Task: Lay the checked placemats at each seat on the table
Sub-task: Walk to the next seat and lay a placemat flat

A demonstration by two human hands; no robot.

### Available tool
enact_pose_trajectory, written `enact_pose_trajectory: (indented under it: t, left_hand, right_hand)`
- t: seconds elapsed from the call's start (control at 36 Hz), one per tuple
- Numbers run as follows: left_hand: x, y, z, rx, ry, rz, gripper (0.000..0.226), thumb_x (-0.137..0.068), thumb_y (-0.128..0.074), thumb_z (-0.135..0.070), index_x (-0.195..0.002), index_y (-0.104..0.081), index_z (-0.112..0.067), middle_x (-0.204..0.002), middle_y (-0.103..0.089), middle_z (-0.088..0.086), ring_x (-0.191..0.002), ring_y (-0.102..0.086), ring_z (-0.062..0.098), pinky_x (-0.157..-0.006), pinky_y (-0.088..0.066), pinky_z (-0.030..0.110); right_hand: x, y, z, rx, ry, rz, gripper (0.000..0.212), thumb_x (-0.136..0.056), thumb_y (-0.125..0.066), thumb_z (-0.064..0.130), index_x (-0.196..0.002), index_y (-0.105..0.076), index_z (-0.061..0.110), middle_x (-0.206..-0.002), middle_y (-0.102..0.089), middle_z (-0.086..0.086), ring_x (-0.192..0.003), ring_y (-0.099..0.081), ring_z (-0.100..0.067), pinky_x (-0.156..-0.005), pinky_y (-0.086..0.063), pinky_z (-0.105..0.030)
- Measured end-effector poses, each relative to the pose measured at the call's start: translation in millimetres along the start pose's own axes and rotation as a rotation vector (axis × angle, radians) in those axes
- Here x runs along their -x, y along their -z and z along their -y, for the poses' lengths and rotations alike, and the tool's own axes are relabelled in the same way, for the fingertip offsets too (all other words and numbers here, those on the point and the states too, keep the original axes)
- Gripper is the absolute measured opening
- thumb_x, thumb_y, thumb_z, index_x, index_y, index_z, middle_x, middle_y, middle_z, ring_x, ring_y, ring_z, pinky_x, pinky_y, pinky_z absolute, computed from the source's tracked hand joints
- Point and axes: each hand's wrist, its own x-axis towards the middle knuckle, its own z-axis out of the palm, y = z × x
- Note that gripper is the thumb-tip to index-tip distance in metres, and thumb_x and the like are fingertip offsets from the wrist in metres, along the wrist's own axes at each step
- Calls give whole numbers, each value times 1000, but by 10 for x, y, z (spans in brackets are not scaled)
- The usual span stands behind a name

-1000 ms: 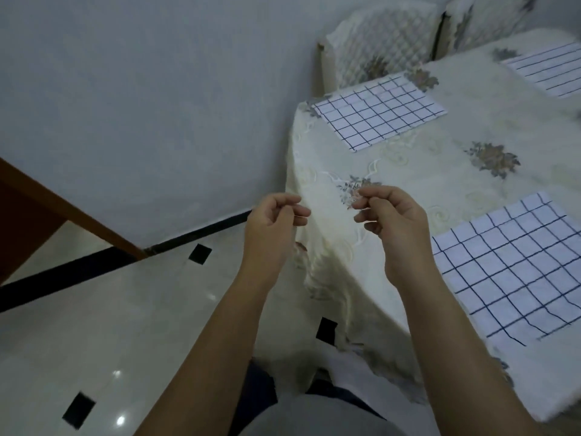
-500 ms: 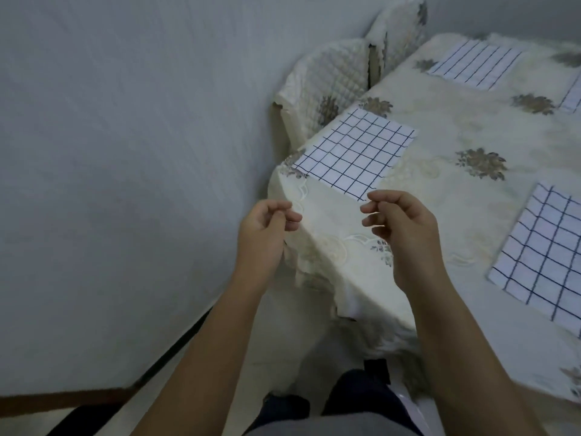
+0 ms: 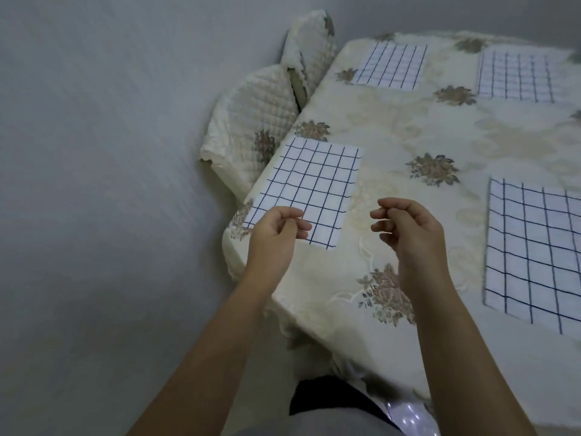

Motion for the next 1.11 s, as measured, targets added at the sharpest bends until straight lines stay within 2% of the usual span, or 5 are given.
enact_pose_trajectory:
  t: [0.61, 0.69, 0.83, 0.94, 1.11]
  left_hand:
    - [-1313, -355, 272, -106, 54, 160, 29, -92, -41, -1, -83, -58, -22, -85, -64, -4, -79, -59, 9, -70, -45, 12]
    - [-1555, -279, 370, -220, 67, 125, 20, -92, -45, -5, -94, -59, -19, -92, -59, -6, -80, -54, 3, -59, -42, 3]
    - [-2104, -131, 544, -428, 79, 204, 24, -93, -49, -16, -117, -54, -15, -125, -49, 0, -98, -53, 8, -76, -44, 14]
    - [-2510, -39, 720, -711, 112, 267, 43, -90, -57, -27, -129, -47, -10, -136, -42, 9, -117, -47, 24, -98, -43, 40]
    - [-2819, 74, 977, -986, 190, 375, 74, -84, -62, -41, -142, -29, -8, -148, -24, 13, -134, -30, 31, -107, -34, 46]
  right_hand:
    - [-1113, -286, -243, 162, -138, -141, 25, -90, -43, 1, -82, -60, 17, -74, -62, 2, -60, -53, -11, -57, -42, -15]
    - [-1303, -412, -360, 243, -175, -116, 21, -90, -43, 3, -88, -60, 14, -75, -62, 1, -60, -54, -10, -52, -43, -10]
    - [-1685, -687, -567, 353, -253, -131, 17, -91, -43, 5, -91, -58, 13, -76, -61, 1, -60, -54, -10, -53, -39, -15]
    - [-1970, -871, -770, 484, -322, -151, 14, -91, -44, 11, -96, -57, 10, -87, -60, -4, -69, -55, -16, -57, -41, -22]
    - [-2219, -1019, -1026, 801, -387, -198, 29, -89, -51, 21, -112, -51, 3, -103, -55, -9, -86, -51, -22, -69, -37, -28]
